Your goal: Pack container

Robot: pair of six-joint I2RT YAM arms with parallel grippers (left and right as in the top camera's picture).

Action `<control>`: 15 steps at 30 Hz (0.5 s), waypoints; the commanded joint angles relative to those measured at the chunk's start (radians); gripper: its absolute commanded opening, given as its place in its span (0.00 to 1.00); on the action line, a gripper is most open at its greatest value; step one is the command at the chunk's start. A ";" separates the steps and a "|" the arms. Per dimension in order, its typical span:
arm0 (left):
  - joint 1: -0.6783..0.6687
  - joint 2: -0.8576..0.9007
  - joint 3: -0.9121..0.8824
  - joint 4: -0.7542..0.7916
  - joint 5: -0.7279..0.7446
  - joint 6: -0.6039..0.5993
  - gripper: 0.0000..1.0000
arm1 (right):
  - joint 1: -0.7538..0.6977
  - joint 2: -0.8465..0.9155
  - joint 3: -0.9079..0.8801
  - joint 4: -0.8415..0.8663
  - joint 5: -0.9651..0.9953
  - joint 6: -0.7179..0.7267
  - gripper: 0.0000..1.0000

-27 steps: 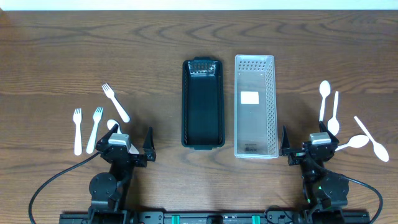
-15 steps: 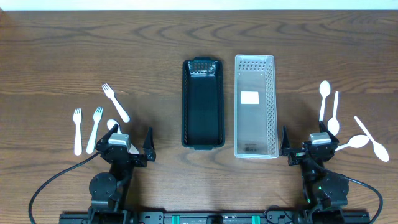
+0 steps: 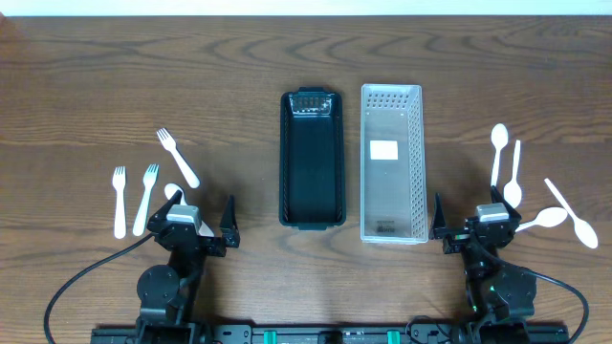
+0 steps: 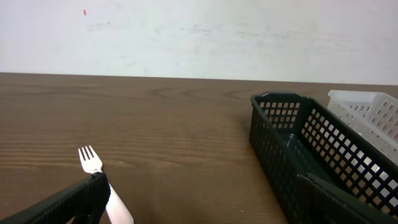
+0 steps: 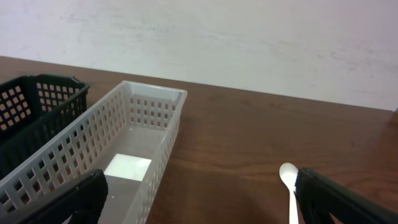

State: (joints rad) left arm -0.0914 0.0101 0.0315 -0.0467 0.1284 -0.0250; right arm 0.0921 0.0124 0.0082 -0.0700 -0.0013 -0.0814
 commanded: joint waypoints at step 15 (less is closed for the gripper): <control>0.004 -0.006 -0.015 -0.035 0.030 0.010 0.98 | 0.012 -0.006 -0.003 0.037 -0.007 -0.010 0.99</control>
State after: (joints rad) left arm -0.0914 0.0101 0.0315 -0.0467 0.1284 -0.0250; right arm 0.0921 0.0124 0.0078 -0.0509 -0.0017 -0.0814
